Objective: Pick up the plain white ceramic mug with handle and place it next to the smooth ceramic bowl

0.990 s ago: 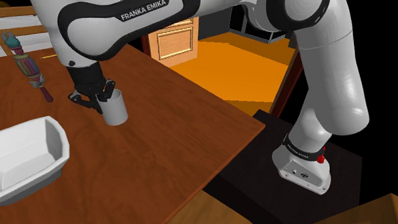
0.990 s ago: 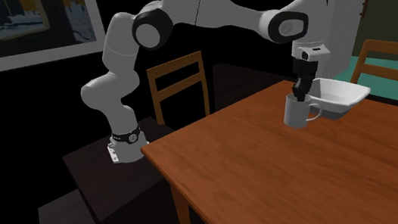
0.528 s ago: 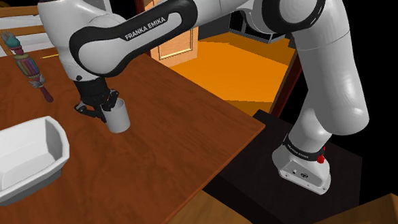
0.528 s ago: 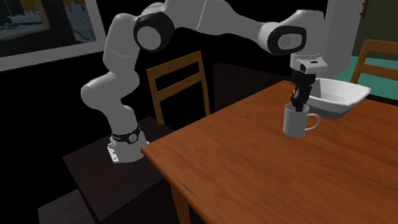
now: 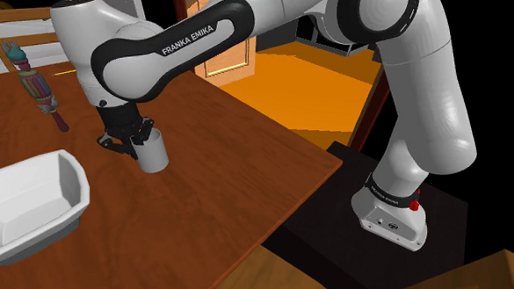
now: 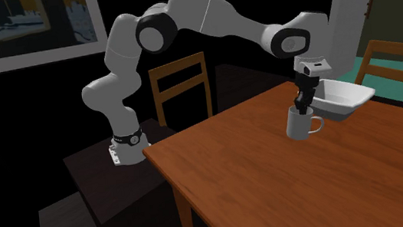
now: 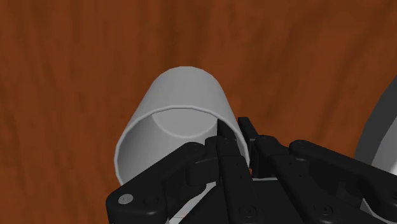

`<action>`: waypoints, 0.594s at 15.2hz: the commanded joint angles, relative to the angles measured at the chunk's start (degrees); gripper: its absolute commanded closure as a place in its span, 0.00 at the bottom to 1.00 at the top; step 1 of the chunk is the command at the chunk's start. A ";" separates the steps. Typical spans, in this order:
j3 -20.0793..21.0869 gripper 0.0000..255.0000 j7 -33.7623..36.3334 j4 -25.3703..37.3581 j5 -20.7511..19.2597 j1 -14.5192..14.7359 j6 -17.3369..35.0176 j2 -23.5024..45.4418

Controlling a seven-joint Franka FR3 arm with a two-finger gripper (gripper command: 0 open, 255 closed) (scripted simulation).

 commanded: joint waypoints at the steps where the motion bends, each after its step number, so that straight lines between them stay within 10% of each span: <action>1: 0.00 0.00 0.00 0.00 0.00 0.00 0.01 0.00; 9: 0.59 0.00 -0.63 2.89 0.93 0.03 -4.60 -1.87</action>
